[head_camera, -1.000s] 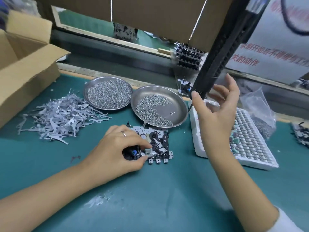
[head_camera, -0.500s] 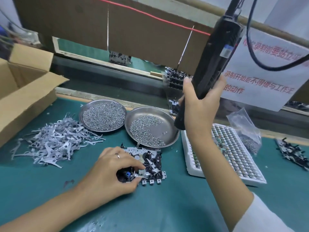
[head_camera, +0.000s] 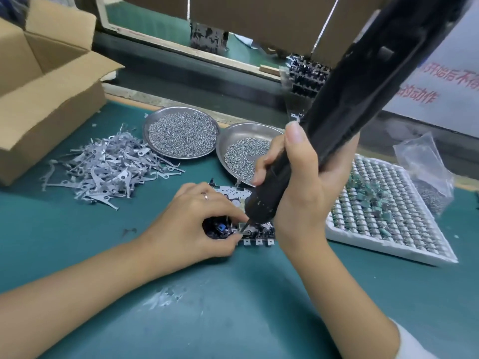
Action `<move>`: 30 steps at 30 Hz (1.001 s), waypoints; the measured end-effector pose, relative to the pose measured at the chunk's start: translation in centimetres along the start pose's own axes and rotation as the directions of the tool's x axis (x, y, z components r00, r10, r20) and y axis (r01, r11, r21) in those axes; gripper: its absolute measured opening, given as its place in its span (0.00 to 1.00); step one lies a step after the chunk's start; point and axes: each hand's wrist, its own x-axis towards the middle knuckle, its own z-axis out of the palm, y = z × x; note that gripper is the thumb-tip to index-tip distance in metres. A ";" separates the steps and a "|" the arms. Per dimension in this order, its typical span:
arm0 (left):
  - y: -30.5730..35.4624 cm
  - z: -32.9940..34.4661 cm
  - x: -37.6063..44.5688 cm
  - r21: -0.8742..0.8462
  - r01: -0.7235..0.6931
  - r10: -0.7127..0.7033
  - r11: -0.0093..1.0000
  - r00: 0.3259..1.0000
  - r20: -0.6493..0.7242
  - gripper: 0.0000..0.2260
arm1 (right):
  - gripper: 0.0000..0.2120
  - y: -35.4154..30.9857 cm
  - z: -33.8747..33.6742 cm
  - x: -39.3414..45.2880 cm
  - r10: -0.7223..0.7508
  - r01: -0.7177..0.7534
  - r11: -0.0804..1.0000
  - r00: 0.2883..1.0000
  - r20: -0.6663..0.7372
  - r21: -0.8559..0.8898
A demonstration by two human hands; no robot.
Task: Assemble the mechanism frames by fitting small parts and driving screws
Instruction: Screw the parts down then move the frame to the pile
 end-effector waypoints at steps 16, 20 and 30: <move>-0.1 0.2 0.0 0.029 0.001 -0.001 1.000 1.000 -0.003 0.10 | 0.13 0.2 0.7 -0.3 0.006 -0.004 0.998 1.000 -0.022 0.069; -0.1 0.2 0.0 0.036 0.013 -0.013 0.999 1.000 -0.005 0.09 | 0.12 0.3 0.7 -0.4 -0.002 0.003 0.998 1.000 -0.021 0.065; 0.1 0.0 0.0 0.014 0.017 -0.017 1.000 1.000 0.011 0.09 | 0.10 0.5 0.7 -0.5 -0.027 0.026 0.997 1.000 0.004 0.070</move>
